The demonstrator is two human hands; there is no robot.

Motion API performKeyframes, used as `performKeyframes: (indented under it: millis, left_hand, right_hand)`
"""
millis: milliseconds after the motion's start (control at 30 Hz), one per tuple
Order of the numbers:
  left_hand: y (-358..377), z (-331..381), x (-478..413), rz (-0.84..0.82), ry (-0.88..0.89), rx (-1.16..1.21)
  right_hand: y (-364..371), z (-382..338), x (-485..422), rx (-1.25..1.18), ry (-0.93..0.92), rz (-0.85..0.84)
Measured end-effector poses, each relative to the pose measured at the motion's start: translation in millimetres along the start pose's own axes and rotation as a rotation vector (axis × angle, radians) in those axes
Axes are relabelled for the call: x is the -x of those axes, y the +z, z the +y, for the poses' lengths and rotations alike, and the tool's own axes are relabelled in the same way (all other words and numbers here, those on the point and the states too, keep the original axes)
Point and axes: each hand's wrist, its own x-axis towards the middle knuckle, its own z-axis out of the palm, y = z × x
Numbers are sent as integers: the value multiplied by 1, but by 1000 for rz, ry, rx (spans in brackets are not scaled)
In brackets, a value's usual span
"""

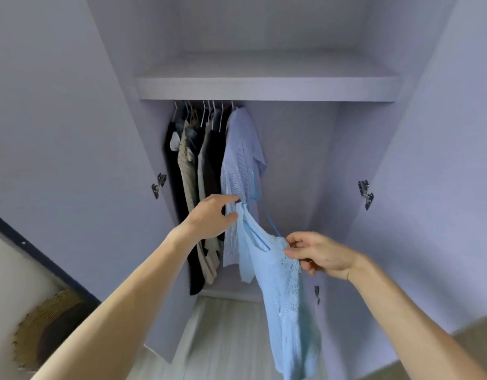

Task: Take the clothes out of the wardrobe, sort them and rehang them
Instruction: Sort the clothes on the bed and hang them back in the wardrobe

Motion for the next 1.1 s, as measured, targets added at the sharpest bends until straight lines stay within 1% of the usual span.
performKeyframes:
  millis: [100, 200, 300, 433, 533, 600, 733, 867, 967, 1100]
  left_hand:
    - [-21, -12, -23, 91, -17, -80]
    - [-51, -21, -55, 201, -42, -201]
    - [-86, -18, -89, 326, -46, -288]
    - [-128, -8, -140, 458, -5, -440]
    - [-150, -1, -178, 512, 30, -534]
    - [-159, 2, -201, 513, 34, -573]
    - [-153, -5, -242, 466, 4, -548]
    - [-130, -18, -264, 599, 7, -460]
    - [-119, -22, -273, 675, 4, -424]
    - [-113, -21, -281, 718, 8, -381]
  right_hand:
    - [-15, -9, -33, -22, -15, 83]
    - [-34, -22, -78, 9, -33, 172]
    - [-55, -39, -125, 15, -56, 272]
    - [-86, -69, -186, 46, -106, 348]
    - [-106, -87, -228, 89, -145, 368]
    - [-116, -98, -252, 156, -171, 384]
    - [-133, -115, -302, 233, -239, 431]
    - [-146, -124, -352, 228, -265, 467]
    - [-151, -126, -379, 259, -228, 495]
    - [-156, -119, -401, 320, -149, 493]
